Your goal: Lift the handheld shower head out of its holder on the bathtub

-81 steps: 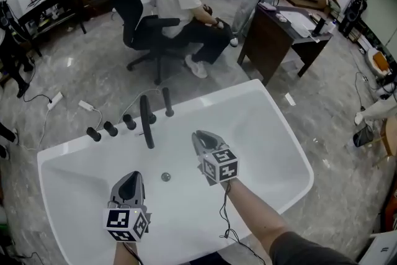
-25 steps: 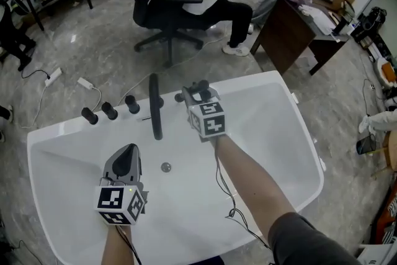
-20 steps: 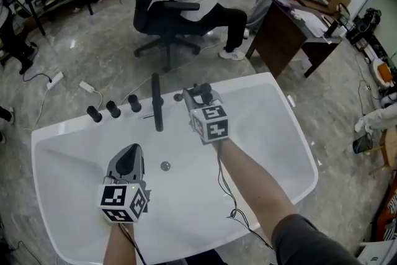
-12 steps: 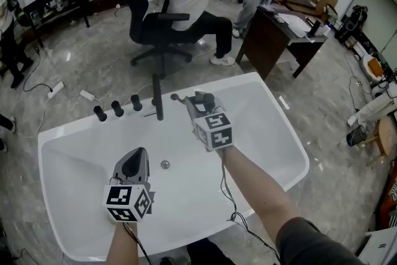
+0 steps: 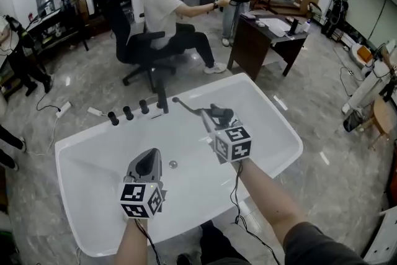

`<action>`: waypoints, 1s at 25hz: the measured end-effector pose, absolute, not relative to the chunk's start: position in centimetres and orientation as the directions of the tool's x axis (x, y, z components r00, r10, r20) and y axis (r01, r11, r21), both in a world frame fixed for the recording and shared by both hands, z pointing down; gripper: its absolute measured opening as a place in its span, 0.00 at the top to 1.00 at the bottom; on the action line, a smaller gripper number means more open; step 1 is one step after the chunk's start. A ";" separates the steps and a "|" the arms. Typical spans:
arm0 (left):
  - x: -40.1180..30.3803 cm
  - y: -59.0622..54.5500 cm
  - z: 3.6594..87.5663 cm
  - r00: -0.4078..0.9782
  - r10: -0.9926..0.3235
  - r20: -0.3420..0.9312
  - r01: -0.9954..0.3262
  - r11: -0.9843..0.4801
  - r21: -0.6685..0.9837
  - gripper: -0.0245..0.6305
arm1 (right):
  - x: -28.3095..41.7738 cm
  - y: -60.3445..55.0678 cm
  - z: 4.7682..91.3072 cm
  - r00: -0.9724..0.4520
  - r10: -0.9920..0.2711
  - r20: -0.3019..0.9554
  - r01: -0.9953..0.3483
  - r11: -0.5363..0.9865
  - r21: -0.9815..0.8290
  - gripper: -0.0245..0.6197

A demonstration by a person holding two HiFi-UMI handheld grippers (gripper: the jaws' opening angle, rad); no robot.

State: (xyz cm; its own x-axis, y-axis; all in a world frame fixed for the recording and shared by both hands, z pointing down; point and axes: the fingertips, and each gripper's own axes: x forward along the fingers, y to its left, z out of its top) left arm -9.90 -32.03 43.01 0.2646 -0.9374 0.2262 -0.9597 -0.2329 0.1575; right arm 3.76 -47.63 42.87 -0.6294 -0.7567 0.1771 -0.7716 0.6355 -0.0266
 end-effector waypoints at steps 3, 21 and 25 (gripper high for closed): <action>-8.8 -30.1 42.3 0.283 -0.936 0.210 -0.954 -0.252 0.159 0.94 | 5.8 -44.8 41.7 -0.615 -0.773 0.156 -0.786 0.618 -0.031 0.74; -5.6 -15.1 40.4 0.472 -0.861 0.190 -0.881 -0.454 0.133 0.94 | 10.1 -20.1 37.5 -0.490 -0.867 0.092 -0.872 0.487 -0.051 0.74; -5.8 -13.7 41.0 0.470 -0.858 0.208 -0.881 -0.444 0.160 0.94 | 11.1 -16.5 37.9 -0.479 -0.871 0.107 -0.878 0.476 -0.053 0.74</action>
